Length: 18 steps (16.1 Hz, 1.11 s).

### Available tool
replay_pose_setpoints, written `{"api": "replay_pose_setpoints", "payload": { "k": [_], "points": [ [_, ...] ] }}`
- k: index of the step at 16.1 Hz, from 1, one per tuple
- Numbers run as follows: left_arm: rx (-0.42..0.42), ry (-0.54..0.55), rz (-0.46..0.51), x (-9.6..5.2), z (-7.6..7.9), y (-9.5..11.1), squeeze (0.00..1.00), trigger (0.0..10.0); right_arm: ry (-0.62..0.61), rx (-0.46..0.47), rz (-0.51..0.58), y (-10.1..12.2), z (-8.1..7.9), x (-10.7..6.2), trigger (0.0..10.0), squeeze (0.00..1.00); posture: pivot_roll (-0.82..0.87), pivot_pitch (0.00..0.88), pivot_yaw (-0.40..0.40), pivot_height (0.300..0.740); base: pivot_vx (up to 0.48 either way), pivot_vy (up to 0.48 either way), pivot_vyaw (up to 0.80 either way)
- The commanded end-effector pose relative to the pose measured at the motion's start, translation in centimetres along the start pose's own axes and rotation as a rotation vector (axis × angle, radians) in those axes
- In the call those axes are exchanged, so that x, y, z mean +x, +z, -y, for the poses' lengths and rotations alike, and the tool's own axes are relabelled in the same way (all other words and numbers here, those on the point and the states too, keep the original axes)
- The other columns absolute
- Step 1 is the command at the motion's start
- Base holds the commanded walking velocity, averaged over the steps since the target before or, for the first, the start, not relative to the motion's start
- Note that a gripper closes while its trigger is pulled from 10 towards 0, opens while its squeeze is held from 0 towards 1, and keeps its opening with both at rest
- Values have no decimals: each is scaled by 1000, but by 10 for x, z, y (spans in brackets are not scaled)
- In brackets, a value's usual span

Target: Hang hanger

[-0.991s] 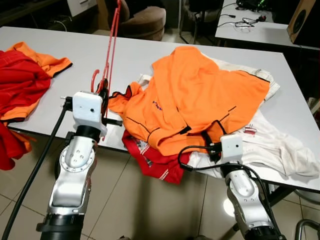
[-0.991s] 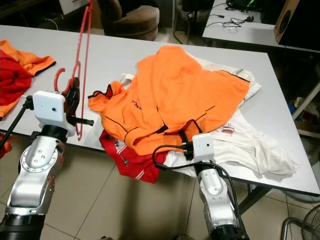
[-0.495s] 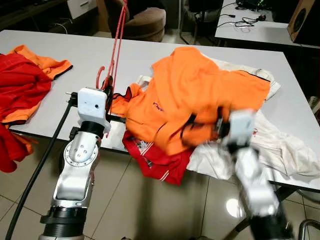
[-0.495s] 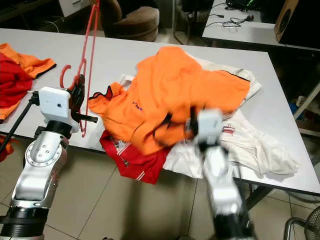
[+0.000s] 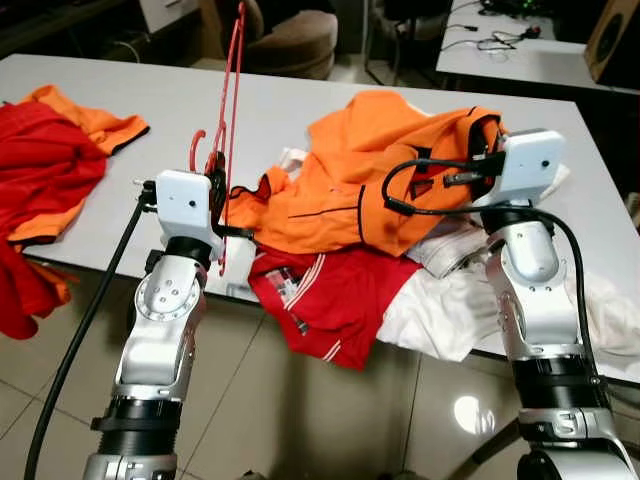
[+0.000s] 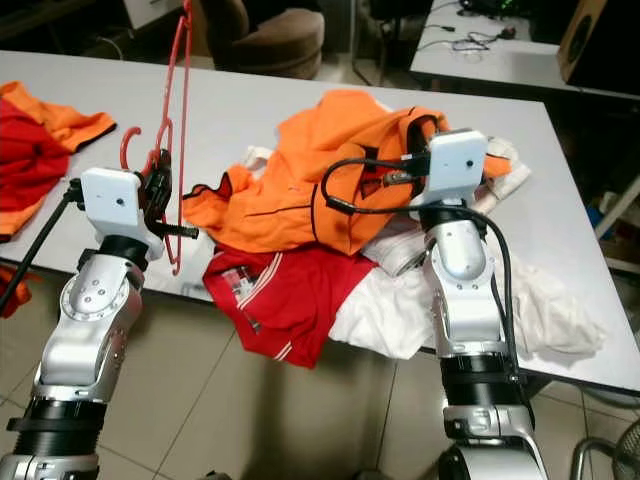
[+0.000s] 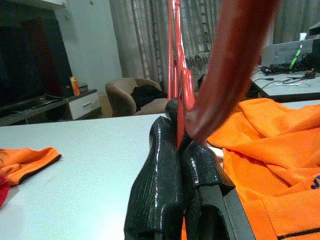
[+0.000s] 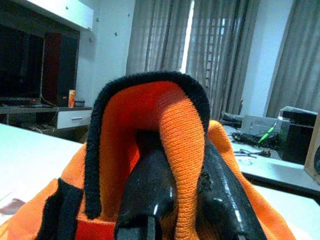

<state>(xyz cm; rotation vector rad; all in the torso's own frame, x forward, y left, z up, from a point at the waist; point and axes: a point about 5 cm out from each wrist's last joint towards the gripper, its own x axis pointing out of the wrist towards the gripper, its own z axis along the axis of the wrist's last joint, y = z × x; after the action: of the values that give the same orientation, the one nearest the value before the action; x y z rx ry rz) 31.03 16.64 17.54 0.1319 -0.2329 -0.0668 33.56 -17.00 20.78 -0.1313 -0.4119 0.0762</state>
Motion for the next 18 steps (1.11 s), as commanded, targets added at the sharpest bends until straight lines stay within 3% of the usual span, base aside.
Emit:
{"api": "replay_pose_setpoints", "payload": {
  "k": [1,7,18],
  "points": [
    [-9,12,2,2,-2,0,0,10000,-5,11,25,6,1,6,0,0,-27,0,44,740,0,0,0],
    [-45,29,-27,5,1,-6,0,10000,7,55,-16,-6,-10,0,0,0,-29,0,32,740,-101,0,0],
    [-31,26,-16,5,1,-4,0,10000,3,44,-30,-12,-6,0,0,0,-26,0,31,740,-87,0,0]
  ]
}}
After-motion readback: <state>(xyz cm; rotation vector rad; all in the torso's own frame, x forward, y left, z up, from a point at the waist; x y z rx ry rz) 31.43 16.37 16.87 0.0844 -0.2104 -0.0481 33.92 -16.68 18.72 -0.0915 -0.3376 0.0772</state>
